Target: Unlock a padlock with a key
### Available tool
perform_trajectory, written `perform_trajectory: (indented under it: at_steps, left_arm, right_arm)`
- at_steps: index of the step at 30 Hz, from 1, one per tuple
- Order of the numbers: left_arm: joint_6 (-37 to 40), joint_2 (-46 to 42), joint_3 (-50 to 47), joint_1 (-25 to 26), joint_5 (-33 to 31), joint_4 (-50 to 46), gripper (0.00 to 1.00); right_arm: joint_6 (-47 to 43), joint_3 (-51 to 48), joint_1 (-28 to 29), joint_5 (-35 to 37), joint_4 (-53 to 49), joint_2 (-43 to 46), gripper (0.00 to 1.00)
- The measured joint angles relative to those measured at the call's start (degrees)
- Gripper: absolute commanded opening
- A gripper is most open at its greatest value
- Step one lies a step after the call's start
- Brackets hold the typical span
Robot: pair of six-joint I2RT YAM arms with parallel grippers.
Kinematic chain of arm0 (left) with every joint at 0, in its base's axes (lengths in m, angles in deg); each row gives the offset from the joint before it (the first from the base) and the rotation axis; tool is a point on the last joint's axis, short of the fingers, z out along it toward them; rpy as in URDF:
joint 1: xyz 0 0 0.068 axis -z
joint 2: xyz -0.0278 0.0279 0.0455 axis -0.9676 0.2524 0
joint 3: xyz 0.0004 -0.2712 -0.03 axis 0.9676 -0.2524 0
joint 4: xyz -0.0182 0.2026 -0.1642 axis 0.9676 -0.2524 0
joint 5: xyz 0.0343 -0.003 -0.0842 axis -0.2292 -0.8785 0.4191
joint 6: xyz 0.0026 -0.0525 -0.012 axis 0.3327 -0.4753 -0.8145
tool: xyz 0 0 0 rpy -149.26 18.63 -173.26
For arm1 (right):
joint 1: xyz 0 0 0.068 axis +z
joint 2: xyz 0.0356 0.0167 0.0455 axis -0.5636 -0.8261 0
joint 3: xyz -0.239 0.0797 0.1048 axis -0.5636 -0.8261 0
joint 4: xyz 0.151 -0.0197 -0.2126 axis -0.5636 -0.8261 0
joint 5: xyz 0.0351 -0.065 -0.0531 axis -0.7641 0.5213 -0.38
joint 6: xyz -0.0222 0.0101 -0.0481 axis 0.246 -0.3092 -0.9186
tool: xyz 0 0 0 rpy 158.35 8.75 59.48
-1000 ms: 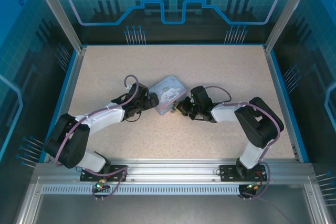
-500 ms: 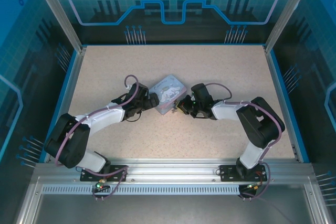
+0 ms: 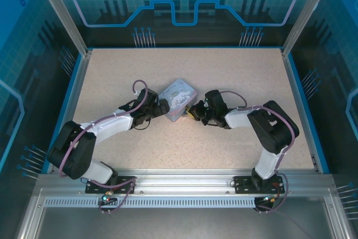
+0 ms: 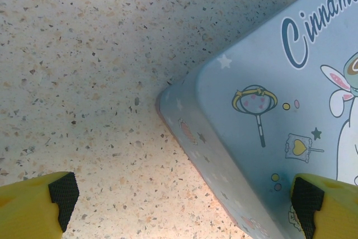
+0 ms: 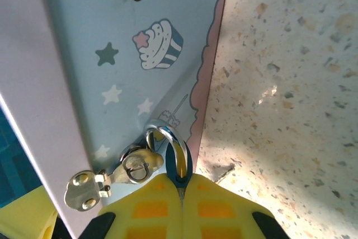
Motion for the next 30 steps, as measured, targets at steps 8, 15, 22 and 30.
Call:
perform_trajectory:
  at_steps: [8,15,22,30]
  left_arm:
    - [0.0,0.0,0.0,0.0,0.0,0.1,0.99]
    - [0.1,0.0,0.0,0.0,0.0,0.1,0.99]
    - [0.5,0.0,0.6,0.0,0.0,-0.8,0.99]
    - [2.3,-0.8,3.1,-0.3,1.4,-5.8,0.99]
  right_arm:
    - [-1.7,-2.8,-1.7,0.8,-2.5,5.6,0.00]
    - [-4.5,-7.0,-4.4,0.7,-6.4,10.2,0.00]
    - [-10.1,-9.4,-12.3,0.2,-12.3,19.3,0.00]
    - [-14.2,-10.0,-22.4,-2.2,-15.6,21.8,0.00]
